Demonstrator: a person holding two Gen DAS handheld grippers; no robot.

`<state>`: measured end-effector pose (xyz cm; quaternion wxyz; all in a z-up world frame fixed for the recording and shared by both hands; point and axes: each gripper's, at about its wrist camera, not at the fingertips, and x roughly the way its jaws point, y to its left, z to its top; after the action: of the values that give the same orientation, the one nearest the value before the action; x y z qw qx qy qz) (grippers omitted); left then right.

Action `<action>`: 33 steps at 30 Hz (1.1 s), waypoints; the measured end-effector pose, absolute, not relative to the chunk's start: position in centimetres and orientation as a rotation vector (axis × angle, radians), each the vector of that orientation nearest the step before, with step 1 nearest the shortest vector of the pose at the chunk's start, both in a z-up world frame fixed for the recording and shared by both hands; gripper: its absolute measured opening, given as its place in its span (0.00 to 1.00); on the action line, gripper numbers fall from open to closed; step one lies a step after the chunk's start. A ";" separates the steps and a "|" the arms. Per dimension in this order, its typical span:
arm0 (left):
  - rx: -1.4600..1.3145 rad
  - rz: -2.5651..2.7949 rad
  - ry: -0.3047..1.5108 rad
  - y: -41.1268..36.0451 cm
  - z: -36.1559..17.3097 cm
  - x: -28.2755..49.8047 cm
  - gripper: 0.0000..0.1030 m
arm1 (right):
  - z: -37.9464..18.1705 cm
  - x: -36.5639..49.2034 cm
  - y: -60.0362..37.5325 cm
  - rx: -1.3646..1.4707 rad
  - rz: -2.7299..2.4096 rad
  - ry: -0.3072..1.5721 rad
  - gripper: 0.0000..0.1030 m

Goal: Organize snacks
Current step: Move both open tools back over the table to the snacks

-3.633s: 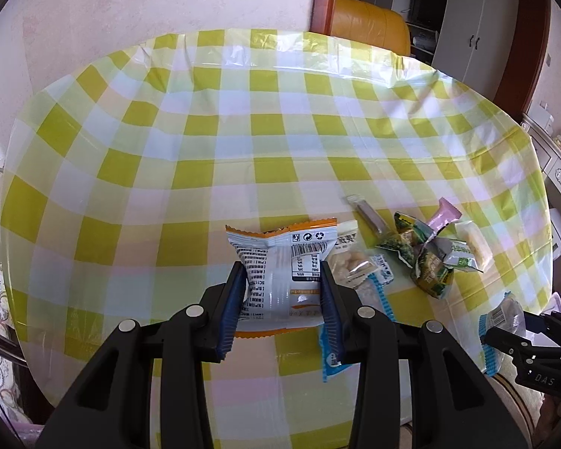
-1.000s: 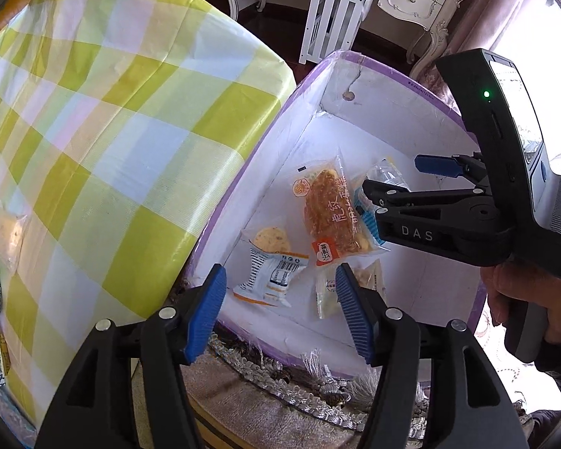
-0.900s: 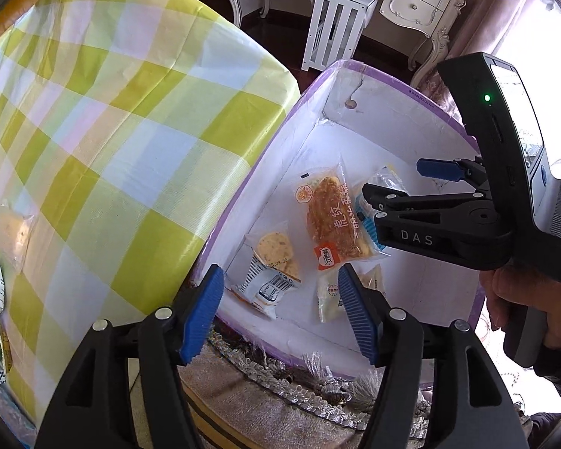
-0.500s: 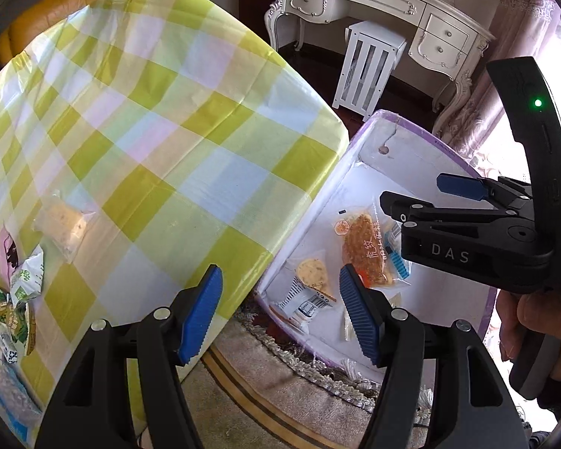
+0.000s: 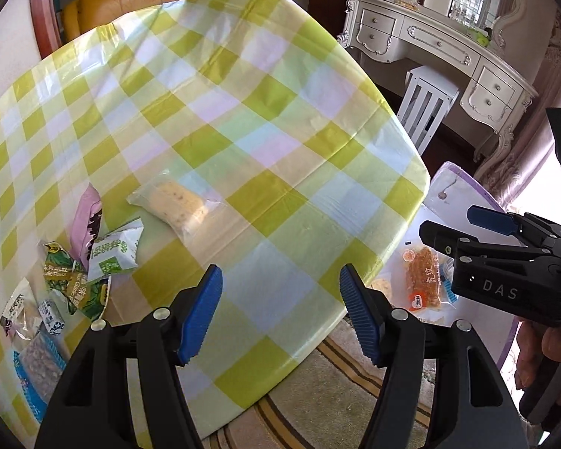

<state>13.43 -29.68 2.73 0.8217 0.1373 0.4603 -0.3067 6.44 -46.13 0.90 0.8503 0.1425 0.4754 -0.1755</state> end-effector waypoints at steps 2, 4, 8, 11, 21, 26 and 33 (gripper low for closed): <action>0.277 -0.635 0.977 -28.7 2.9 13.8 0.62 | 1.2 7.0 -45.3 0.296 -0.352 0.994 0.75; 0.267 -0.617 0.976 -27.9 2.9 14.2 0.62 | 1.5 7.6 -44.5 0.292 -0.334 0.988 0.75; 0.242 -0.590 0.981 -26.4 2.7 14.9 0.64 | 1.9 8.7 -42.9 0.290 -0.294 0.976 0.75; 0.228 -0.568 0.973 -25.5 2.8 15.2 0.71 | 2.2 9.5 -41.7 0.279 -0.263 0.968 0.75; 0.152 -0.495 0.953 -21.6 3.5 16.3 0.71 | 2.1 11.3 -38.4 0.268 -0.178 0.970 0.75; 0.089 -0.433 0.932 -18.4 4.0 16.8 0.71 | 1.9 12.0 -36.8 0.260 -0.141 0.973 0.76; -0.012 -0.323 0.898 -12.7 4.8 16.9 0.71 | 1.7 12.8 -34.7 0.241 -0.102 0.973 0.76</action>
<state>16.90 -12.68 4.75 0.8883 -0.0059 0.4320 -0.1555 12.83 -34.70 1.70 0.8757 0.1155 0.4663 -0.0489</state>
